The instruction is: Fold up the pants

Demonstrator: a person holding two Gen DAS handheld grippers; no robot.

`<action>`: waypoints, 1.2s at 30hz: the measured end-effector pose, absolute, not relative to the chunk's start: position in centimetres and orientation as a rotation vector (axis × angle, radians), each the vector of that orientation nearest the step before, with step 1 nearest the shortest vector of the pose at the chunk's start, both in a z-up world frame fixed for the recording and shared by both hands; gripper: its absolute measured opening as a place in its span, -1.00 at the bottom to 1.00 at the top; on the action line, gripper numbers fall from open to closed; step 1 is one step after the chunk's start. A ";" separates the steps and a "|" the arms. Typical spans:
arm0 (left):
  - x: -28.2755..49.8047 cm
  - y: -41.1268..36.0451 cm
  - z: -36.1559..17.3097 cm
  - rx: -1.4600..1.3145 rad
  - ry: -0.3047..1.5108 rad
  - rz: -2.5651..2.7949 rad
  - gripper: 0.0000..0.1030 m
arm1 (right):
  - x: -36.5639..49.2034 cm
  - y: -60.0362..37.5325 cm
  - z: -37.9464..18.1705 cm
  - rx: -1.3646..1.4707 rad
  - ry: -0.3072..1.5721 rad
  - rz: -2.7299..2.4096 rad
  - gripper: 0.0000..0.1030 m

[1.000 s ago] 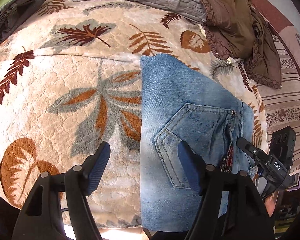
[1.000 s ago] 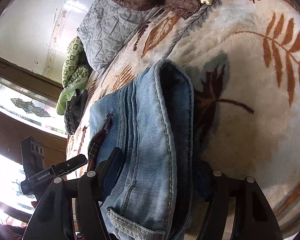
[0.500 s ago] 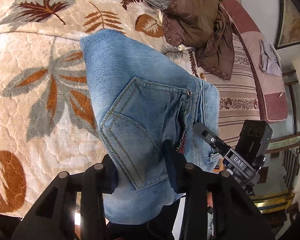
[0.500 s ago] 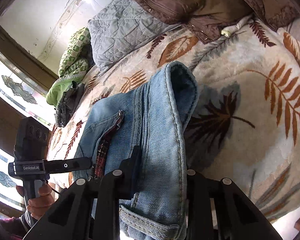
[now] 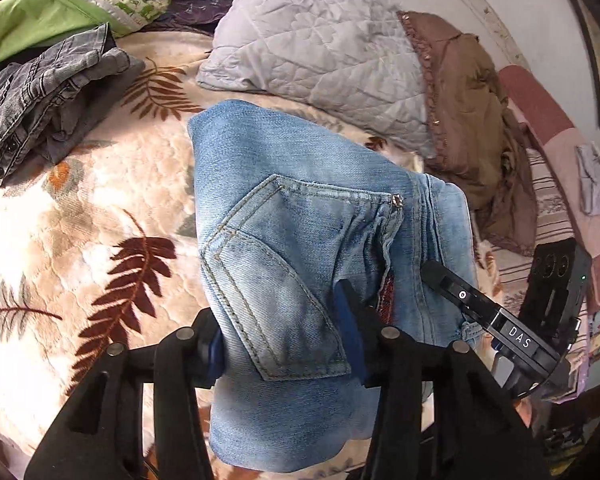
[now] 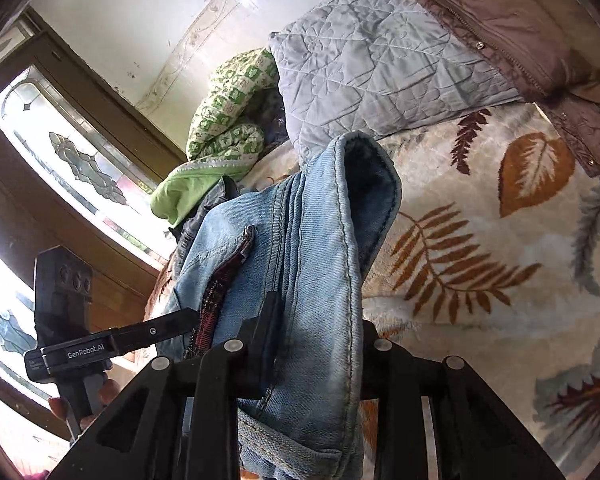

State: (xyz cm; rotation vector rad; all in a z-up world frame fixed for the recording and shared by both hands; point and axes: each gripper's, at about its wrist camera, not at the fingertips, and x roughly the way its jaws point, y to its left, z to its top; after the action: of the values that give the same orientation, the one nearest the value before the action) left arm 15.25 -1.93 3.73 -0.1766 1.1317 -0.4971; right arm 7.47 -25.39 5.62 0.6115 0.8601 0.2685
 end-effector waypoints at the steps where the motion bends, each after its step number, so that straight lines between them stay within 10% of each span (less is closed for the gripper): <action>1: 15.9 -1.9 1.8 -0.140 1.159 -0.447 0.02 | 8.4 -24.7 4.3 0.571 0.884 0.246 -0.39; 6: 16.5 0.3 -4.3 -0.147 1.224 -0.360 0.50 | 9.3 -26.1 -4.2 0.584 1.061 0.107 -0.16; 13: 12.8 2.8 0.3 -0.149 1.069 -0.282 0.49 | 3.6 -29.6 0.6 0.626 0.934 0.064 0.05; 17: 8.4 2.1 1.5 -0.004 0.946 -0.166 0.60 | 0.5 -27.6 3.3 0.516 0.954 0.006 0.95; 36: 0.2 -0.5 -0.4 0.242 0.916 -0.137 0.61 | -7.1 -20.7 5.3 0.097 0.947 -0.243 0.99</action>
State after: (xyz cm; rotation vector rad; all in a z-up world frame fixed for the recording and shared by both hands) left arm 0.15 -0.53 -0.45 0.2421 0.9165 -0.1373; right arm -7.07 -20.75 5.35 0.0971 0.9473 -0.2430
